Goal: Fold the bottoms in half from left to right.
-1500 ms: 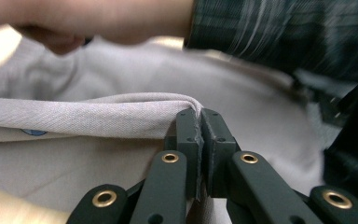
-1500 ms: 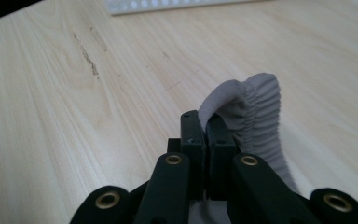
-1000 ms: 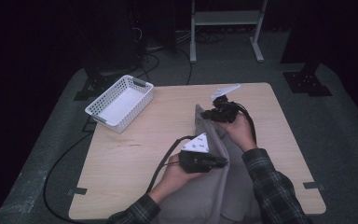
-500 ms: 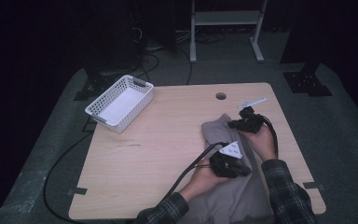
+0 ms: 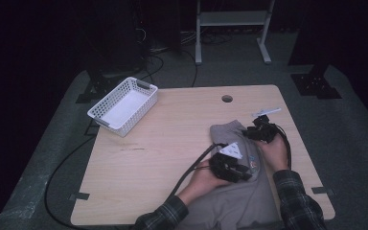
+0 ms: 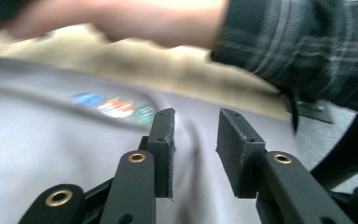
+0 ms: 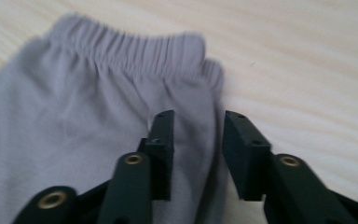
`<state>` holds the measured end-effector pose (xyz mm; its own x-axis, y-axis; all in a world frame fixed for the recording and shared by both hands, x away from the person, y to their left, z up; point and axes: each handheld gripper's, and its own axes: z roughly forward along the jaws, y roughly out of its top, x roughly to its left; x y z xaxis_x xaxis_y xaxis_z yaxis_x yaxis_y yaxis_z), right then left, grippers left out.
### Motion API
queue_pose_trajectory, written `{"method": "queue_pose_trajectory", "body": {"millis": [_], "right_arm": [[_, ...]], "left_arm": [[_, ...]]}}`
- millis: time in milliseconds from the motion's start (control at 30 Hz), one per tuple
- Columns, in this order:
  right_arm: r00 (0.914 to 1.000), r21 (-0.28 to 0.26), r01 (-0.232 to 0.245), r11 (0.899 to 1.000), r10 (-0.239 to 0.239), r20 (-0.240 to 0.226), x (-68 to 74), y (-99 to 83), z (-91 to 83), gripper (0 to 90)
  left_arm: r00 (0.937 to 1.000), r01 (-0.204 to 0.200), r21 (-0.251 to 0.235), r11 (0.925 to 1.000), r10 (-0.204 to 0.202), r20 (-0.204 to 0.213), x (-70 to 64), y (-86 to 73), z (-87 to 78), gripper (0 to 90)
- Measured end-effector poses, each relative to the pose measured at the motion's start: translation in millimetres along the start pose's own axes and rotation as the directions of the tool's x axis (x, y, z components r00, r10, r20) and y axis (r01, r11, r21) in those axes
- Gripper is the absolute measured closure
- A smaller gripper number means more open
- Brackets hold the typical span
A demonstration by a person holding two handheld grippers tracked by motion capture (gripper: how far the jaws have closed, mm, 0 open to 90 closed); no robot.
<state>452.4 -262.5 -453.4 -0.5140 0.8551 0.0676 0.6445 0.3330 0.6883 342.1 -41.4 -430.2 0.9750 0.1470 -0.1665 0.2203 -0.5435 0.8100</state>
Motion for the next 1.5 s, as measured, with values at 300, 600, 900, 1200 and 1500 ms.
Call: {"method": "queue_pose_trajectory", "body": {"millis": [300, 600, 900, 1200, 1500], "right_arm": [[0.9997, -0.051, 0.025, 0.998, -0.026, -0.001, 6.3, 28.1, -4.3, 55.9], [0.9986, -0.001, -0.009, 1.0, 0.009, -0.051, -1.0, 36.5, 27.0, 58.8], [0.9987, 0.009, 0.024, 1.0, -0.024, -0.045, 4.1, 38.2, 29.2, 83.5], [0.9989, -0.068, 0.028, 0.997, -0.025, 0.041, -7.4, 39.8, 1.4, 85.3], [0.9993, -0.017, -0.002, 1.0, 0.002, 0.038, -16.8, 22.9, 15.8, 81.5]], "left_arm": [[0.9725, 0.091, -0.018, 0.9957, -0.093, -0.213, 48.3, -36.0, -52.5, 62.4], [0.9434, 0.143, -0.006, 0.9898, -0.138, -0.302, 80.4, -50.9, -45.4, 62.1], [0.9457, 0.177, -0.007, 0.9841, -0.172, -0.276, 92.3, -50.6, -24.7, 62.3], [0.9385, 0.162, 0.047, 0.9856, -0.14, -0.316, 92.5, -54.1, -21.7, 90.0], [0.9248, 0.186, 0.015, 0.9825, -0.17, -0.34, 95.1, -57.1, -26.9, 89.2]]}}
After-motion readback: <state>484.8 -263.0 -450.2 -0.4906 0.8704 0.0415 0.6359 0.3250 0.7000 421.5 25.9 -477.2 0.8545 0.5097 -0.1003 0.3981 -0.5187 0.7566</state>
